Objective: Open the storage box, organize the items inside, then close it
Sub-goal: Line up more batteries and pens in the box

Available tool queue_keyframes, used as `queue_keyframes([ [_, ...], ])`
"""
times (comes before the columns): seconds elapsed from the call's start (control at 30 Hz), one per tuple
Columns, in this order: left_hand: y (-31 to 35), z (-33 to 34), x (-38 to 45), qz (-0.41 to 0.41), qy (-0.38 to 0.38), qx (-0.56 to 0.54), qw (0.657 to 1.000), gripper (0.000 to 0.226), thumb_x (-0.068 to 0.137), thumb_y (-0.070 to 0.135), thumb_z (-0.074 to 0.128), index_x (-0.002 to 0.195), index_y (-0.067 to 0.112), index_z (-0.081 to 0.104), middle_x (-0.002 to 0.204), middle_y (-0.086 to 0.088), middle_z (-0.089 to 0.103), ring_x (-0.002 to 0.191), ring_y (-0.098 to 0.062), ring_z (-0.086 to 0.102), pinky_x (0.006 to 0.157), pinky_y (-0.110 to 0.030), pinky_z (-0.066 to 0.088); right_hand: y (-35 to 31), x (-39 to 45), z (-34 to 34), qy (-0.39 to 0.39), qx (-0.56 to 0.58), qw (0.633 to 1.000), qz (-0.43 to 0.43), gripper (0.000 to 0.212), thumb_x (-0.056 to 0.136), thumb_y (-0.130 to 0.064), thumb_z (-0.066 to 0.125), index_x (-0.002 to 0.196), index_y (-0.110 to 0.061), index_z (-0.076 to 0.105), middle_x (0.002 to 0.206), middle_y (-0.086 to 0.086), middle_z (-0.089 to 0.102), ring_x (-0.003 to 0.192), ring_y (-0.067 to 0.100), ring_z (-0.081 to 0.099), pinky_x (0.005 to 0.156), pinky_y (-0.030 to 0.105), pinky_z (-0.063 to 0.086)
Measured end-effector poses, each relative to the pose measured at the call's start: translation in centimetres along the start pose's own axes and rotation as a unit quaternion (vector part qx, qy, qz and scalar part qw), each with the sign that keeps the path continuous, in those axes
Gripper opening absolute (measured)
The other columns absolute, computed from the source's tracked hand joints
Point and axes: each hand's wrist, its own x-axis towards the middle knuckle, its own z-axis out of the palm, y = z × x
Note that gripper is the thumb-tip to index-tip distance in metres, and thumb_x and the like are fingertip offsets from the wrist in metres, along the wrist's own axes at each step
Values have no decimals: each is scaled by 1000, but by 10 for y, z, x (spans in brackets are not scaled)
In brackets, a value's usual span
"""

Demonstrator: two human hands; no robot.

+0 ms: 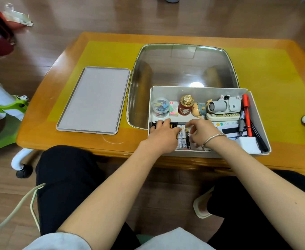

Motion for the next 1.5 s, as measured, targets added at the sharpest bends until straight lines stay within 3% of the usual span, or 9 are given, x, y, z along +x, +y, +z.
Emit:
queue_keyframes([
  [0.13,3,-3,0,-14,-28,10,999,63,93,20,42,151,31,20,157,-11,8,143,-35,4,114,-53,11,-4,6,-9,105,-97,988,-54,26,86,-8,57,111,-11,63,111,13,61,103,30,57,88,37,47],
  [0.4,1,-5,1,-2,-53,13,999,63,94,24,42,150,40,18,159,-6,2,144,-34,-4,115,-55,5,-15,25,-16,30,-286,955,-77,30,88,-3,53,116,-10,58,120,12,56,108,32,57,83,38,50],
  [0.6,1,-8,3,15,-81,39,996,62,95,25,39,149,44,17,160,-4,-4,144,-34,-11,114,-58,-2,-13,33,-17,15,-290,952,-94,25,90,-3,48,112,-8,59,110,15,61,101,33,59,79,37,50],
  [0.77,3,-10,1,4,-95,40,995,59,98,26,37,152,37,15,160,-7,-3,145,-35,-7,114,-56,6,-8,34,-15,15,-279,955,-103,24,91,-9,51,111,-12,63,110,13,63,100,32,60,80,36,50],
  [0.87,4,-9,-3,-6,-91,-13,996,56,102,41,29,153,30,11,161,-8,-2,146,-33,-3,114,-54,12,-6,33,-14,16,-263,960,-97,22,89,-12,54,109,-13,64,108,13,63,99,33,60,82,37,52],
  [0.97,6,-6,-7,-17,-93,-39,995,68,96,62,24,153,27,13,161,-7,0,147,-30,-3,116,-53,11,-5,32,-12,17,-246,965,-92,21,87,-9,56,106,-13,65,106,13,64,97,34,61,83,41,52],
  [1.07,8,-3,-8,-25,-92,-36,995,76,92,70,22,153,25,16,161,-7,0,147,-29,-2,116,-53,10,-5,31,-11,27,-237,966,-96,24,85,-7,55,105,-16,66,106,11,64,98,33,61,81,40,53],
  [1.2,8,-2,-8,-32,-79,-46,995,80,90,73,23,153,23,16,162,-5,1,147,-28,-2,115,-52,10,-5,30,-11,27,-234,965,-117,23,86,-16,55,104,-19,68,108,9,64,97,30,61,78,39,54],
  [1.5,8,-1,-8,-39,-98,-58,993,80,90,72,21,153,23,14,162,-4,-4,147,-27,-8,116,-53,7,-6,30,-11,30,-230,965,-120,24,86,-8,55,103,-21,67,107,6,63,96,29,61,77,38,53],
])
